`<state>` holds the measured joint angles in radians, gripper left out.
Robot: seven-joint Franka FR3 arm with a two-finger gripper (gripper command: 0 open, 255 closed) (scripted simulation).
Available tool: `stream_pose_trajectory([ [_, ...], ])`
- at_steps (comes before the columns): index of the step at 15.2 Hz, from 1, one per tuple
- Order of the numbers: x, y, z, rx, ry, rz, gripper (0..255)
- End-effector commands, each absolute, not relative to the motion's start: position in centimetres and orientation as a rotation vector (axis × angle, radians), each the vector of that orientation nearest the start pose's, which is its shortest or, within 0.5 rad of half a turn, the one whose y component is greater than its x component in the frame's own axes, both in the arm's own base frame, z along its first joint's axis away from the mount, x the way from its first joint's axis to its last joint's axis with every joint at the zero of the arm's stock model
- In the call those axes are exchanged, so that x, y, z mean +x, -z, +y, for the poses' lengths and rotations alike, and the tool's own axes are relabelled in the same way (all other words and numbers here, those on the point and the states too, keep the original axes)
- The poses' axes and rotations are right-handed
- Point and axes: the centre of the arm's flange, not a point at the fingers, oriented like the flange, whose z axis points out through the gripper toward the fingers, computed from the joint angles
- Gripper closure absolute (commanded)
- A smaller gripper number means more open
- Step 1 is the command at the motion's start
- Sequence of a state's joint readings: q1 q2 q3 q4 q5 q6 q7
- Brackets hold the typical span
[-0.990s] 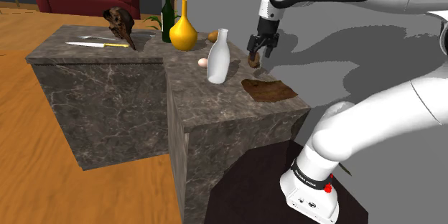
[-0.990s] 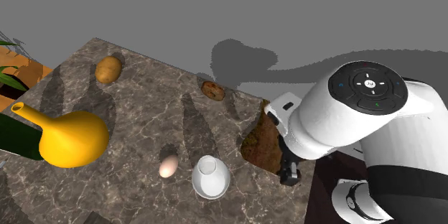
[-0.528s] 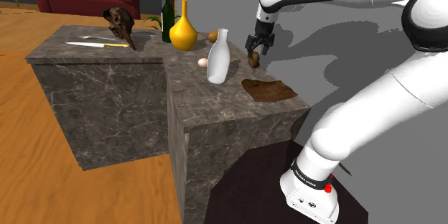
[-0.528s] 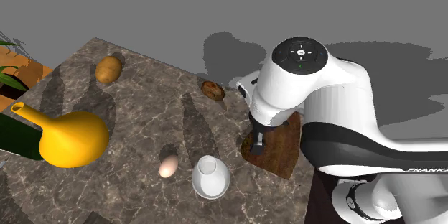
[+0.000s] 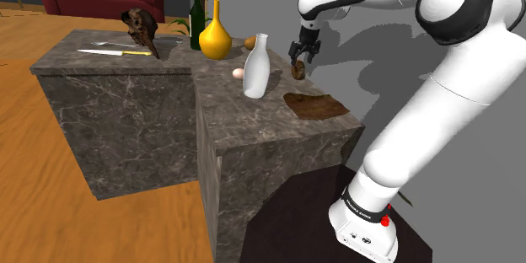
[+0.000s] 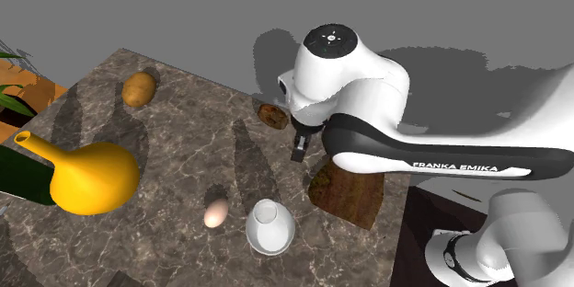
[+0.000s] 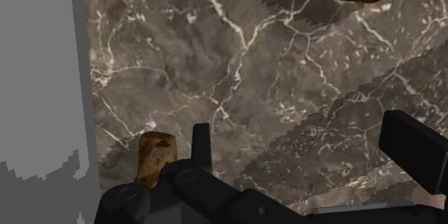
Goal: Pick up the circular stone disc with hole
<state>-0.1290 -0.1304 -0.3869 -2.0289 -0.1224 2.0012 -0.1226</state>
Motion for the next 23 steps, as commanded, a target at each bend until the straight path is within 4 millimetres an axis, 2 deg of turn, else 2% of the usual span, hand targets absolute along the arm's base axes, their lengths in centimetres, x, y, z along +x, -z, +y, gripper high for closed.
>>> stream_pose_trajectory([
  [1,46.6,-50.4,-29.4,-3.183,0.126,0.578,0],
  [10,51.2,-48.2,-39.5,-3.181,0.184,0.673,0],
  [11,51.4,-48.1,-40.1,-3.181,0.187,0.678,0],
  [18,51.4,-44.4,-40.1,-3.181,0.187,0.678,0],
  [20,51.4,-44.1,-40.0,-3.181,0.187,0.678,0],
  [21,51.5,-44.0,-40.1,-3.181,0.187,0.678,255],
  [23,51.5,-44.0,-40.2,-3.181,0.187,0.678,255],
])
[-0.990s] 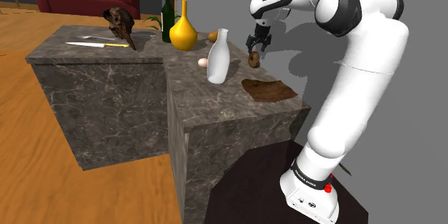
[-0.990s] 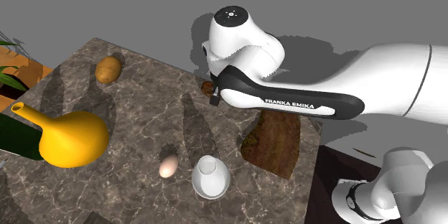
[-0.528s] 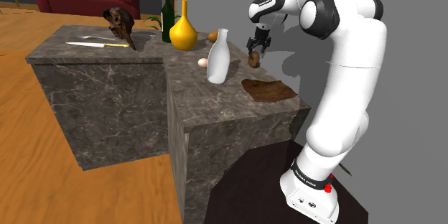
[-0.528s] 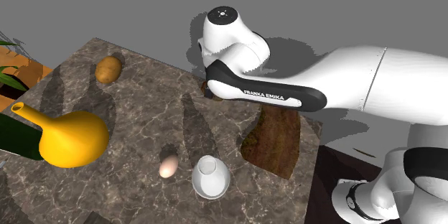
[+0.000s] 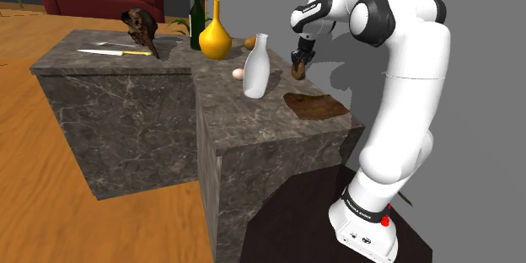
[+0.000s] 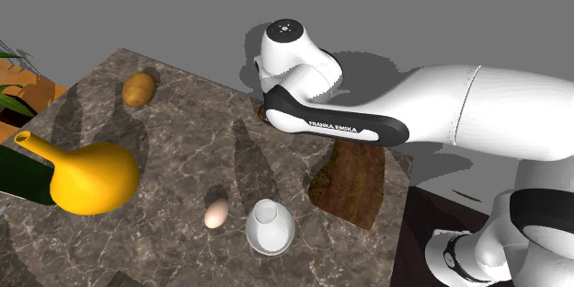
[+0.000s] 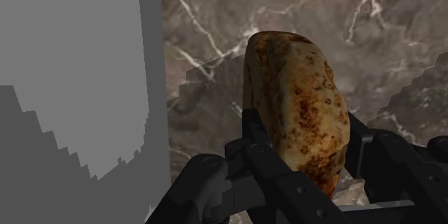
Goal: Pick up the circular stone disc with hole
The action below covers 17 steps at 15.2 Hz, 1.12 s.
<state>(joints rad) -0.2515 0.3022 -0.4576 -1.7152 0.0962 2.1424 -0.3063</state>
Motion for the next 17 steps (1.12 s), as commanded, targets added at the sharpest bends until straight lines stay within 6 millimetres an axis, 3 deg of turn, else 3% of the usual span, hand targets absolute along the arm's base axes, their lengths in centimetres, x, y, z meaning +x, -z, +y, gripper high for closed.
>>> stream_pose_trajectory([
  [1,51.5,-44.1,-40.2,-3.181,0.187,0.678,255],
  [7,51.4,-44.1,-40.1,-3.181,0.187,0.678,255],
  [17,51.4,-49.3,-40.1,-3.181,0.187,0.678,255],
])
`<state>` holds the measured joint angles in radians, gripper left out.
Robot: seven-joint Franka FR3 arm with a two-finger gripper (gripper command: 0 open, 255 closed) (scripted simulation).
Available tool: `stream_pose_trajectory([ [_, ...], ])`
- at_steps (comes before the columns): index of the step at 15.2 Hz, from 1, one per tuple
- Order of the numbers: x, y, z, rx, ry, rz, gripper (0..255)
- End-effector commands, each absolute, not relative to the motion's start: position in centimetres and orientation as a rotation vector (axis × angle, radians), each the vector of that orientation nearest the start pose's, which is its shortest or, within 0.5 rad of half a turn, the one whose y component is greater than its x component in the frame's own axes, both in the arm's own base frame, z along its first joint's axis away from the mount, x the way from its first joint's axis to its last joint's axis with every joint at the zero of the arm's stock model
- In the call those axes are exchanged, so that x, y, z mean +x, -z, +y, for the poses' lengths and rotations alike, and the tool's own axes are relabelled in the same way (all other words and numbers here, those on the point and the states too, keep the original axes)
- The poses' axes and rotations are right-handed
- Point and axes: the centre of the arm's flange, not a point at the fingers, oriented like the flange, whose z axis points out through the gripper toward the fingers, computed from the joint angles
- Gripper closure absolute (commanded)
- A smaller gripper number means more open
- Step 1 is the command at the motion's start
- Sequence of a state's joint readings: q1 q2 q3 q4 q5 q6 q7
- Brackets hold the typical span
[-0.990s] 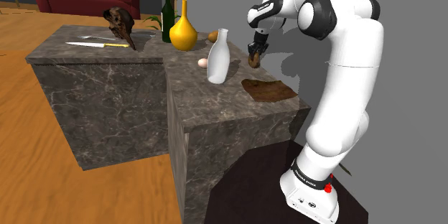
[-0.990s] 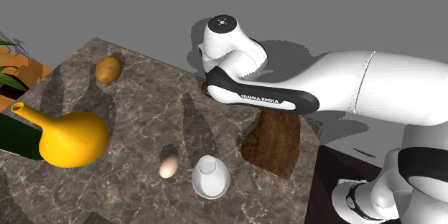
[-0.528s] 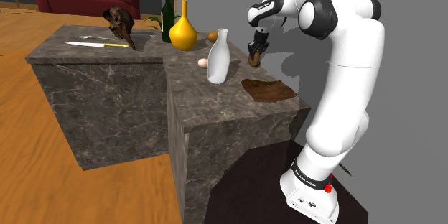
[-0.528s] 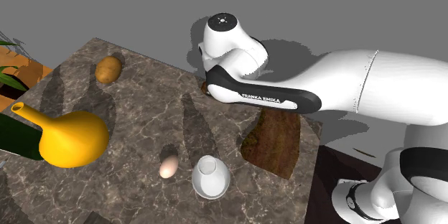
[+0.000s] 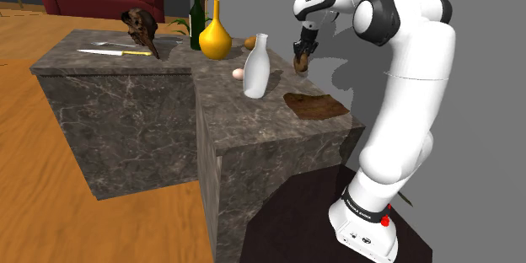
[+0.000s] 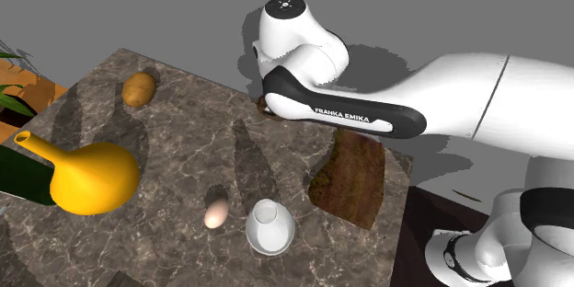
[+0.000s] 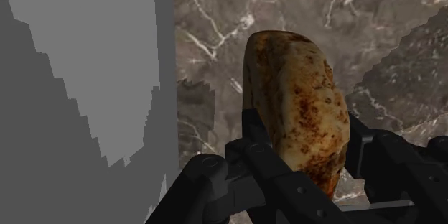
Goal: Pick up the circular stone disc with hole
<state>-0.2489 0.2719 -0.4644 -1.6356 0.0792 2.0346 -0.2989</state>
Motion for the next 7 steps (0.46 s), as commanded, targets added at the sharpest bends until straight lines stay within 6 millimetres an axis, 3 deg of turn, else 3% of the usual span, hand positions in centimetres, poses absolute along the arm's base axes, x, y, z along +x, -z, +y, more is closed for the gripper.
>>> stream_pose_trajectory([
  [1,51.4,-49.9,-40.1,-3.181,0.187,0.678,255],
  [5,51.4,-52.0,-40.1,-3.181,0.187,0.678,255],
  [7,51.4,-52.1,-40.1,-3.181,0.187,0.678,255],
])
